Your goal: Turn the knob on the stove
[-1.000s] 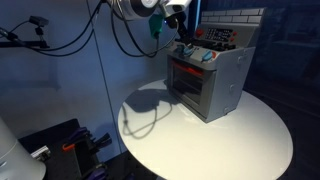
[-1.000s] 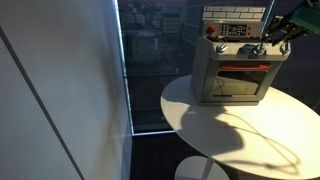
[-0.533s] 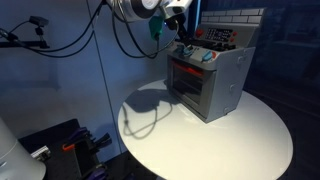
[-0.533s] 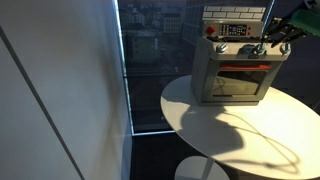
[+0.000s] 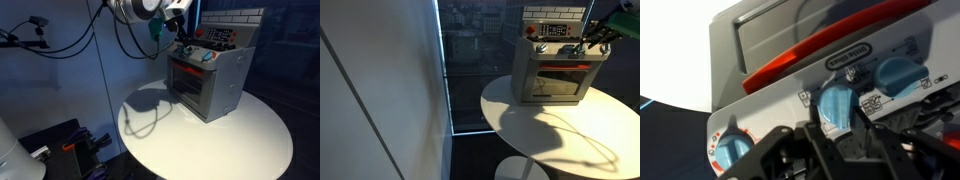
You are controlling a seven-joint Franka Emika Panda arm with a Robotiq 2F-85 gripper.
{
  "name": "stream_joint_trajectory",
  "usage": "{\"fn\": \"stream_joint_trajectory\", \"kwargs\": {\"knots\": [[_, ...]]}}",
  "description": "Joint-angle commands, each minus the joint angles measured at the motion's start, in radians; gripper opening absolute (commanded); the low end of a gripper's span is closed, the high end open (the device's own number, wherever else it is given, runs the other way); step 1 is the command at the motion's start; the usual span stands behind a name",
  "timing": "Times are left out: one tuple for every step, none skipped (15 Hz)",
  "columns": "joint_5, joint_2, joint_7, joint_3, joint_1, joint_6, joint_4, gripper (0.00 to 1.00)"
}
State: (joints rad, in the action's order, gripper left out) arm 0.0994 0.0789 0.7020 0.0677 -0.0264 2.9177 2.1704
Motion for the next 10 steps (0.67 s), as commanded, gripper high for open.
{"fn": "stream_joint_trajectory", "kwargs": {"knots": [[0.039,0.015,0.038,0.008,-0.008,-0.010,-0.029,0.32],[0.043,0.015,0.040,0.008,-0.008,-0.011,-0.031,0.31],[0.044,0.016,0.041,0.008,-0.008,-0.011,-0.031,0.29],[0.044,0.016,0.041,0.008,-0.008,-0.012,-0.032,0.29],[0.045,0.017,0.041,0.008,-0.009,-0.012,-0.034,0.28],[0.045,0.017,0.041,0.008,-0.009,-0.013,-0.034,0.29],[0.046,0.016,0.042,0.009,-0.009,-0.013,-0.034,0.26],[0.046,0.016,0.042,0.009,-0.009,-0.013,-0.034,0.19],[0.045,0.016,0.041,0.009,-0.009,-0.013,-0.034,0.16],[0.043,0.015,0.041,0.009,-0.009,-0.013,-0.036,0.07]]}}
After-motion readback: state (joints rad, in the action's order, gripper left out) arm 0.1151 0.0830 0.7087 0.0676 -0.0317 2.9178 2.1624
